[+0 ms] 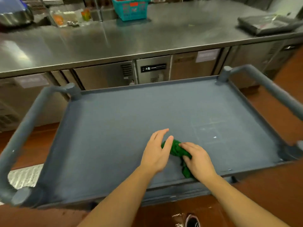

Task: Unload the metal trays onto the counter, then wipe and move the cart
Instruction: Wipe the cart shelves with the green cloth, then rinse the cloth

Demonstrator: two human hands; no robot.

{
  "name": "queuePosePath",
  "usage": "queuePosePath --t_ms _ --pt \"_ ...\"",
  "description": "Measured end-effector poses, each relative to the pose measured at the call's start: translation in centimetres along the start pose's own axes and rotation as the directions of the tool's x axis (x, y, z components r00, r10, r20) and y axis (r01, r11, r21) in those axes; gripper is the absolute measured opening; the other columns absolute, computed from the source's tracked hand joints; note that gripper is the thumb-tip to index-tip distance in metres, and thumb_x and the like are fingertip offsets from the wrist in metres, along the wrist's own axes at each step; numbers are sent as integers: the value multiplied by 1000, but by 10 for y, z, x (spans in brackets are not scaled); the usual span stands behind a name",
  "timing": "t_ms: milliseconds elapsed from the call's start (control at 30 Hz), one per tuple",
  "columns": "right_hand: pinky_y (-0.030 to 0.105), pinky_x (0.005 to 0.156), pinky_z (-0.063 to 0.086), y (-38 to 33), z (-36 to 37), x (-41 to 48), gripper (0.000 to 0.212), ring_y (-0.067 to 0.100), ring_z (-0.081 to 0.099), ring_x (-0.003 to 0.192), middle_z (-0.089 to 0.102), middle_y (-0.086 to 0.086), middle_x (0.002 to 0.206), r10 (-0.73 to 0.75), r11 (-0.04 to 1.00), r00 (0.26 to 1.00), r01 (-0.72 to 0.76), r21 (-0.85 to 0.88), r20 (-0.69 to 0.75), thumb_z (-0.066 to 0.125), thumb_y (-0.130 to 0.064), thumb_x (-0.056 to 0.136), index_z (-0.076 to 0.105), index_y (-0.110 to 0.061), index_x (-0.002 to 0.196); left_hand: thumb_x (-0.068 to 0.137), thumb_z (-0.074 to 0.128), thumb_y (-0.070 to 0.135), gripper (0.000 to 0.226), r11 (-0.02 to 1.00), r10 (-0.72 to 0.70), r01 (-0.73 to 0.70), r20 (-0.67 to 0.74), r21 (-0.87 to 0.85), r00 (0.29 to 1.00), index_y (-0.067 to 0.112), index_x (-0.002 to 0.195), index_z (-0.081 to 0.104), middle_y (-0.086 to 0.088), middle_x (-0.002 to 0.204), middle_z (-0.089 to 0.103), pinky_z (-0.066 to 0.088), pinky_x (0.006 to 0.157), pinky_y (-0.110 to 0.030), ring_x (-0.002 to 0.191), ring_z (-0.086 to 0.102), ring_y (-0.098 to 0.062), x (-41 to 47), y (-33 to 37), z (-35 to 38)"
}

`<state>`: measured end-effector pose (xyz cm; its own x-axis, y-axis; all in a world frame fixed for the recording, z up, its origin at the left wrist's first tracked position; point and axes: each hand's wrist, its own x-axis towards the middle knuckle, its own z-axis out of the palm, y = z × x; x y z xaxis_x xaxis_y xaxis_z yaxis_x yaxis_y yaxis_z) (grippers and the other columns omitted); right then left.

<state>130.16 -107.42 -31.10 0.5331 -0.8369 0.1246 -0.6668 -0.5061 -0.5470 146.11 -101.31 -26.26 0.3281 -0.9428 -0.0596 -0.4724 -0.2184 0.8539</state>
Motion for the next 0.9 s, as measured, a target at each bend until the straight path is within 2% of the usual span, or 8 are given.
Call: queuePosePath --t_ms 233,433,500,600,700,767,800,900 --pt "38 99 43 117 -83 -1 41 30 59 115 65 9 123 274 954 952 -287 -91 -136 71 2 78 67 -7 118 100 43 40 41 993 115 -117 101 10 988 24 137 49 7 141 46 22 103 -13 131 38 -3 41 52 81" --pt "45 97 43 165 -117 20 40 38 55 116 60 17 128 413 886 875 -450 -111 -254 61 4 84 61 0 124 99 42 42 42 999 39 -36 107 -24 994 26 138 47 10 142 43 22 104 -14 130 36 1 54 53 103" --pt "45 95 45 155 -100 30 40 40 57 112 61 20 124 400 895 861 -441 -71 -313 61 7 81 62 3 121 99 43 40 42 1000 9 -6 72 -30 997 24 138 48 8 142 45 22 103 -13 130 36 0 58 50 103" --pt "44 88 50 123 -62 47 41 39 62 103 66 18 115 318 940 890 -340 -11 -327 64 10 74 66 1 114 99 45 37 41 1000 -8 8 22 -23 1000 22 137 50 7 140 47 22 102 -10 126 38 3 63 48 103" --pt "40 87 52 94 -33 57 44 35 64 99 67 11 115 96 995 981 -101 -20 -168 66 6 71 66 -5 114 99 46 34 40 999 -22 23 3 -48 1000 21 136 50 9 137 48 21 97 -5 119 37 8 70 50 106" --pt "39 90 50 101 -39 60 45 34 63 101 66 9 116 -15 1000 997 13 -26 -79 65 4 72 66 -7 116 99 47 33 39 997 -26 27 10 -69 1000 21 136 50 9 135 49 23 95 -4 119 38 7 76 52 111" --pt "39 90 49 113 -50 62 46 34 62 103 66 10 116 3 1000 997 -5 -31 -83 65 5 71 65 -6 116 99 47 34 39 997 -26 27 21 -74 999 21 136 50 9 135 48 23 96 -6 121 39 5 78 54 115" --pt "41 85 49 166 -101 63 41 37 60 102 65 15 113 190 968 965 -215 -127 -182 61 9 74 65 -1 114 99 46 37 40 998 -16 20 60 -67 998 24 137 49 10 138 46 24 100 -12 128 38 0 82 63 131"
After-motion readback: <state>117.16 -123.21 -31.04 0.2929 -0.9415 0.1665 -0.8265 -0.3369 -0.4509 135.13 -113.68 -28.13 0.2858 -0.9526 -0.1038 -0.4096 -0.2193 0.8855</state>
